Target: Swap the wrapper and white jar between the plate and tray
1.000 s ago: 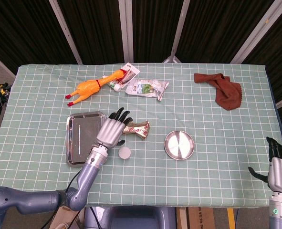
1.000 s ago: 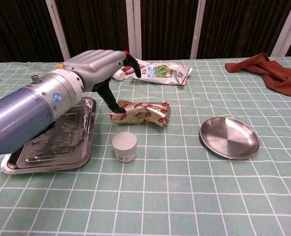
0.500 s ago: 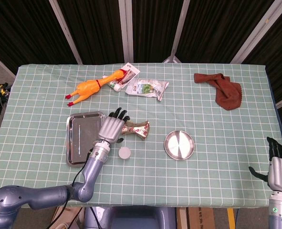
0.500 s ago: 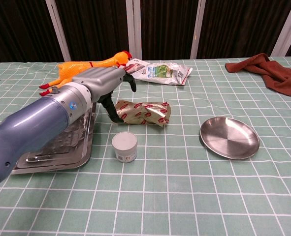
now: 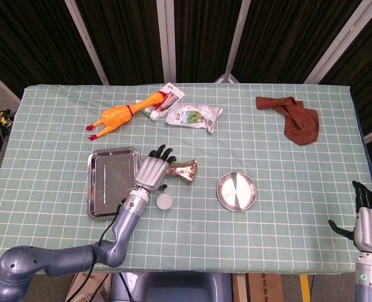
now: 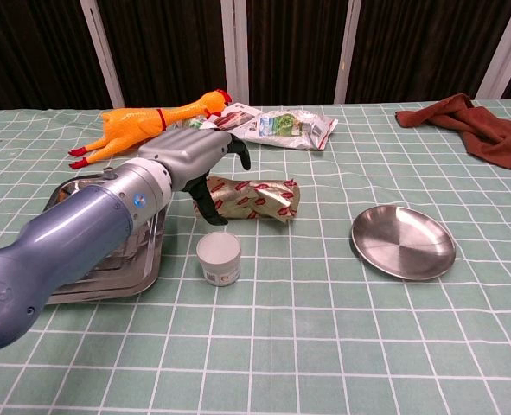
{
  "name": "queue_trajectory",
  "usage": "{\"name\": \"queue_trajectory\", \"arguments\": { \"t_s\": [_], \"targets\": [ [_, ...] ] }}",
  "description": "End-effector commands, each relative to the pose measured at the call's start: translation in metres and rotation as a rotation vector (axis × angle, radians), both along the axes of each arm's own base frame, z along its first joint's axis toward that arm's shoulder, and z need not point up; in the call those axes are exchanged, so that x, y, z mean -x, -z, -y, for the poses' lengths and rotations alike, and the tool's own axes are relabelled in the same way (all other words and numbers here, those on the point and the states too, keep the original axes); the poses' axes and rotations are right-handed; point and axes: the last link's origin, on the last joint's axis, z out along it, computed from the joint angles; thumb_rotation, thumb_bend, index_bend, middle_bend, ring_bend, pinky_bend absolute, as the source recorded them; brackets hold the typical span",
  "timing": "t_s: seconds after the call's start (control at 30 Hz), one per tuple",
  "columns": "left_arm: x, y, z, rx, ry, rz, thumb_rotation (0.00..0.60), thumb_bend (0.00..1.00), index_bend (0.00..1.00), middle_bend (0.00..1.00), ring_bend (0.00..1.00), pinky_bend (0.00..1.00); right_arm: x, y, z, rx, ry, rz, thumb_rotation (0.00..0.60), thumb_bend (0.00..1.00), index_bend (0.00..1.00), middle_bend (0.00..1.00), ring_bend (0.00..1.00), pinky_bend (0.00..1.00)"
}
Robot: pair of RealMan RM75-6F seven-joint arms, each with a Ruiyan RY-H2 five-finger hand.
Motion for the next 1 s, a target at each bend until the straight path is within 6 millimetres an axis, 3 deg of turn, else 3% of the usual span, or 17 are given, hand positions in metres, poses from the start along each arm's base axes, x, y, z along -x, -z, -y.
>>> {"name": "queue_trajectory", "arguments": {
  "t_s": [0.03,0.13,0.27,0.47,0.83,1.0],
  "targets": [
    [0.000,0.002,0.000,-0.009,0.003,-0.015,0.600,0.13,0.30,0.19,0.12,0.31,0.000,-0.001,0.000,0.002,-0.001,0.003,0.600,0.15,0.10,0.12,0.13,0.00],
    [-0.002,0.005,0.000,-0.027,0.028,-0.035,0.600,0.19,0.33,0.24,0.17,0.36,-0.001,-0.001,-0.001,0.001,-0.003,0.004,0.600,0.15,0.10,0.12,0.13,0.00],
    [-0.004,0.010,-0.001,-0.035,0.039,-0.049,0.600,0.22,0.34,0.25,0.17,0.36,-0.001,0.000,-0.001,-0.004,-0.003,0.006,0.600,0.15,0.10,0.12,0.13,0.00],
    [-0.008,0.019,-0.003,-0.051,0.052,-0.063,0.600,0.39,0.36,0.29,0.21,0.39,-0.001,0.002,-0.001,-0.009,-0.001,0.008,0.600,0.15,0.10,0.12,0.13,0.00],
    [-0.008,0.027,-0.007,-0.082,0.077,-0.110,0.600,0.54,0.41,0.38,0.29,0.43,0.000,0.003,-0.002,-0.020,0.003,0.022,0.600,0.15,0.11,0.12,0.13,0.00],
    [-0.009,0.030,-0.006,-0.086,0.089,-0.128,0.600,0.62,0.45,0.46,0.38,0.52,0.000,0.001,-0.002,-0.017,0.005,0.025,0.600,0.15,0.11,0.12,0.14,0.00]
  ]
}}
